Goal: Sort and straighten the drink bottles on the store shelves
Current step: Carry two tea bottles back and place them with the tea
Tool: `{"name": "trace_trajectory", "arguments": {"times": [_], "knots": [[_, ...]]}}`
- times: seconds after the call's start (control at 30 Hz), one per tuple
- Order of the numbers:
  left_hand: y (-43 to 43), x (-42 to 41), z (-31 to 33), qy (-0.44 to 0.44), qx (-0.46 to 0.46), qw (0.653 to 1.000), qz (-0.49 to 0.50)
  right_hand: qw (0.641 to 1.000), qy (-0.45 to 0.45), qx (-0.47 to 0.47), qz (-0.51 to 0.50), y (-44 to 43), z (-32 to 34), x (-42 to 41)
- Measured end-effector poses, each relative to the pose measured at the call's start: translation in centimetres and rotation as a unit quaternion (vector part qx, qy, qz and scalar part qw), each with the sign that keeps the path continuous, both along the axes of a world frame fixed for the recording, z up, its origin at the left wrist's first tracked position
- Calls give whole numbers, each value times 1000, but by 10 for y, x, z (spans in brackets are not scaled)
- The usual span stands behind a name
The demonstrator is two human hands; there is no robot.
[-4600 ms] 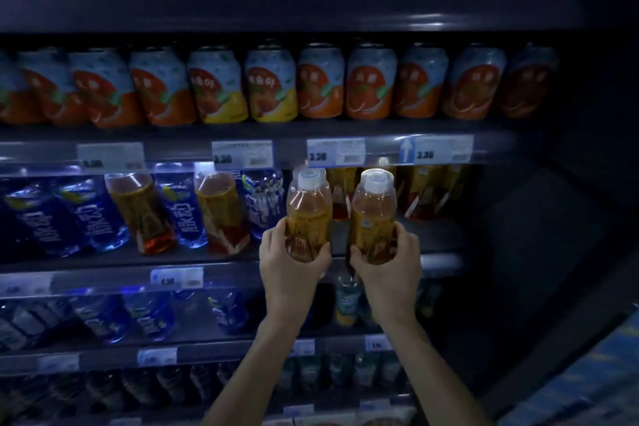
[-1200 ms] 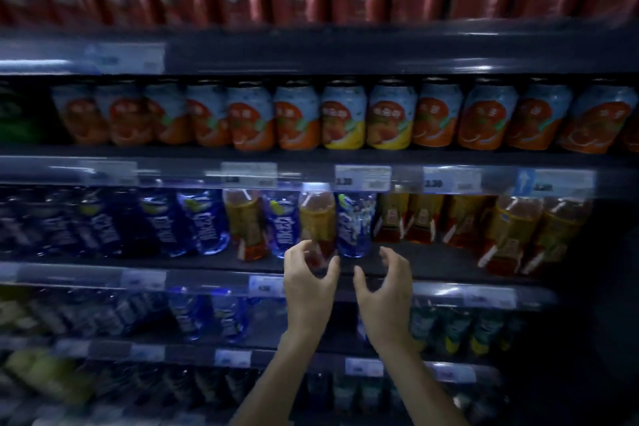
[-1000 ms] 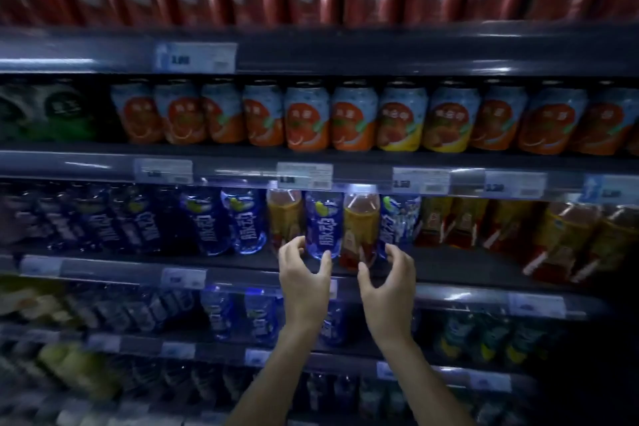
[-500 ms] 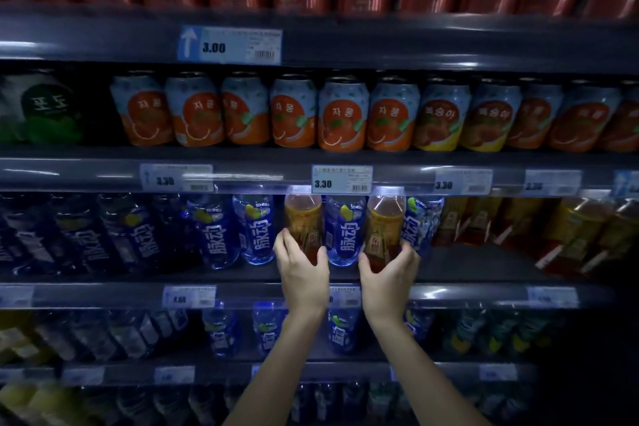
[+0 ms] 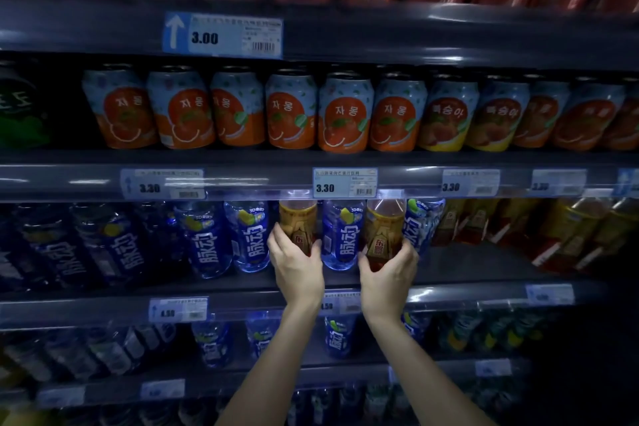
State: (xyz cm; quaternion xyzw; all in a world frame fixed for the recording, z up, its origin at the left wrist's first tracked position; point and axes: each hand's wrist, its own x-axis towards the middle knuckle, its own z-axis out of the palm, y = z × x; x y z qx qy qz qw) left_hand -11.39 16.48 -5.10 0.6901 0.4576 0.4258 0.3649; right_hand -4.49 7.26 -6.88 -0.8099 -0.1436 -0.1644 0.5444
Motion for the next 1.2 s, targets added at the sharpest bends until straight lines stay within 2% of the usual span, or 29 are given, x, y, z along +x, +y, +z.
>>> {"name": "trace_trajectory", "arguments": {"times": [0.23,0.5,0.67,0.9,1.2], "knots": [[0,-9,2,-37,14,999,-11,1000,-5,10,-4,-1,5,0],[-12,-25,-9,-16,61,997,-40,999,-8,29,21,-13,0,-1],[-14,-23,-4,-30,31,999,-31,1000,0,22,23,-7,3,-3],[-14,-25,-2,-61,37,997,-3,999,-2,49,4,-5,12,0],[-29,-32,-9,-102,110,989,1,997,-21,65,41,-26,9,1]]}}
